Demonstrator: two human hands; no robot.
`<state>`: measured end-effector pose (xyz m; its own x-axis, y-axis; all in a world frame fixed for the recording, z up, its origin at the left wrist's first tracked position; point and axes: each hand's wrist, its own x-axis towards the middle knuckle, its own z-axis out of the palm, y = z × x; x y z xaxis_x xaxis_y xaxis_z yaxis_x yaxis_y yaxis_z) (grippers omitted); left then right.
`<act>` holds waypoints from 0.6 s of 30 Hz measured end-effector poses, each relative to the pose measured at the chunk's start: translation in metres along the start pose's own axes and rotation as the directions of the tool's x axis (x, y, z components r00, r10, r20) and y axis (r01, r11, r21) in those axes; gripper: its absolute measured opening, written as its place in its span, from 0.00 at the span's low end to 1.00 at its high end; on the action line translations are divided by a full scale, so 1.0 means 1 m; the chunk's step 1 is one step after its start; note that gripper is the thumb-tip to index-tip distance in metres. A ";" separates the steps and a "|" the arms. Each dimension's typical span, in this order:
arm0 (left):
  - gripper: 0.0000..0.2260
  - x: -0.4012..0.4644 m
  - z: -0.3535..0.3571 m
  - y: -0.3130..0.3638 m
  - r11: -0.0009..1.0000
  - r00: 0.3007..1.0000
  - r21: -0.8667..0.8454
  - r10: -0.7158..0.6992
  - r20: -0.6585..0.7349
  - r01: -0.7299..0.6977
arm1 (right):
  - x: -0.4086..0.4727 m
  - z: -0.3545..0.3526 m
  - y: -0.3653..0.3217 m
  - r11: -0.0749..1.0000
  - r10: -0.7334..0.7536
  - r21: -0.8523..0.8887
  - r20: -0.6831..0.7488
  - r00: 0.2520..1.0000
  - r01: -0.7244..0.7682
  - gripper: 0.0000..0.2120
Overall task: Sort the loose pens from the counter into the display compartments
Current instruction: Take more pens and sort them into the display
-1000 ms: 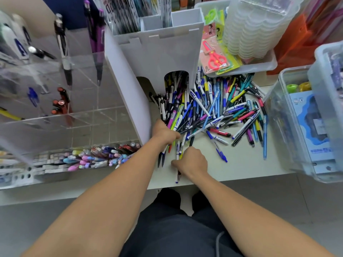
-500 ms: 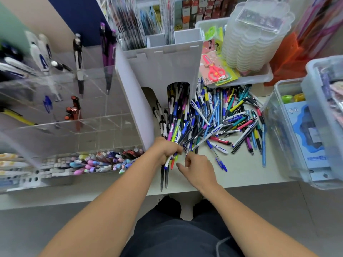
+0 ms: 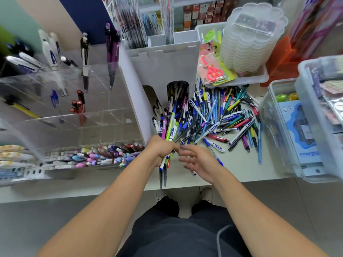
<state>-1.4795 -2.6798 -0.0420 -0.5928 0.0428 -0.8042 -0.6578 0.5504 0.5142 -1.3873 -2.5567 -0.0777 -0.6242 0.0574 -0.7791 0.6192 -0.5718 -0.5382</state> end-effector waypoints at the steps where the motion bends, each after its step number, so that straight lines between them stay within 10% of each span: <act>1: 0.30 0.001 0.001 -0.001 1.000 1.000 -0.004 0.002 -0.004 -0.002 | 0.001 0.001 -0.004 0.992 0.029 0.123 0.002 1.000 -0.029 0.16; 8: 0.26 -0.006 0.005 -0.012 0.994 0.995 -0.109 -0.014 0.097 0.024 | 0.005 0.009 -0.023 0.984 0.067 0.164 0.041 0.997 -0.073 0.26; 14: 0.36 -0.008 0.001 -0.020 0.994 0.993 -0.019 0.105 0.062 -0.104 | 0.016 0.021 -0.037 1.000 0.001 0.031 -0.165 0.986 0.004 0.05; 18: 0.23 -0.023 -0.004 -0.022 0.984 0.982 -0.069 0.172 0.074 -0.167 | 0.029 0.010 -0.033 0.930 -0.217 -0.353 -0.299 0.929 0.104 0.10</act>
<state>-1.4529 -2.6961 -0.0338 -0.6607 0.1987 -0.7239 -0.5800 0.4771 0.6603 -1.4303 -2.5442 -0.0799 -0.5719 0.4226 -0.7031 0.6793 -0.2366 -0.6947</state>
